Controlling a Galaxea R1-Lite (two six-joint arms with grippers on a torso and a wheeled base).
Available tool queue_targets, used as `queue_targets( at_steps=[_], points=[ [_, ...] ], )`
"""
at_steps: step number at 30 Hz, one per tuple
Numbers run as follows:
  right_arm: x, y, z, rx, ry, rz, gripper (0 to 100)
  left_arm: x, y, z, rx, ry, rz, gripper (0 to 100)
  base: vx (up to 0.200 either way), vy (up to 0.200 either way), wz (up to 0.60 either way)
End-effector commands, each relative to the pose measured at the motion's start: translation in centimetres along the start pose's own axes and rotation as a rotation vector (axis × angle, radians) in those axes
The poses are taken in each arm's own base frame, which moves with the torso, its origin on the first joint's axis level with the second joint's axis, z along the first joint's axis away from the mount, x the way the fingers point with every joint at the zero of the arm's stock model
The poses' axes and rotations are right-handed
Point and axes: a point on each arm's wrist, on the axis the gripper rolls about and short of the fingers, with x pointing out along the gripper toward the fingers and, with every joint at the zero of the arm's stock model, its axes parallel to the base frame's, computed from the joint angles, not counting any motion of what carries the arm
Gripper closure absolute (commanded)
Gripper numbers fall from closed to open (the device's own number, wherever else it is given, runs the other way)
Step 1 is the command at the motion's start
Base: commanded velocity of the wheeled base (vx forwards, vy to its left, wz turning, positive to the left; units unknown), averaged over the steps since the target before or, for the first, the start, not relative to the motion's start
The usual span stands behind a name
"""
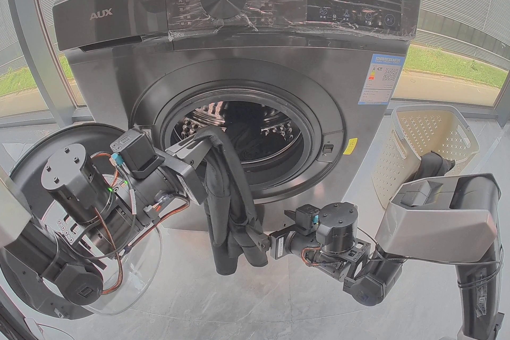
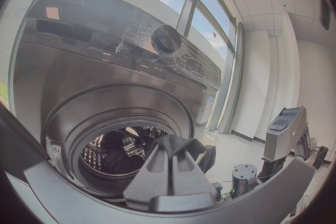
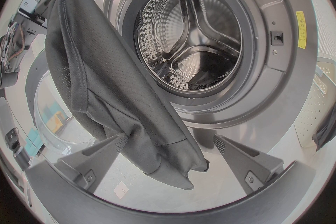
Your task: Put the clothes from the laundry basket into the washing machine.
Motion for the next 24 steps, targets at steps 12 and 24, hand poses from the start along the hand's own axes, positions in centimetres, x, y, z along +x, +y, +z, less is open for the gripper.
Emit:
queue_targets(
  at_steps=[12, 24],
  points=[
    [3.5, 2.2, -0.8, -0.013, -0.031, 0.054, 0, 0.0, -0.4, 0.4, -0.003, -0.015, -0.015, 100, 0.0, 0.0, 0.0],
    [6.0, 2.4, -1.3, -0.004, -0.1, 0.028, 0, 0.0, -0.5, 1.5, -0.009, -0.056, -0.019, 100, 0.0, 0.0, 0.0]
  ],
)
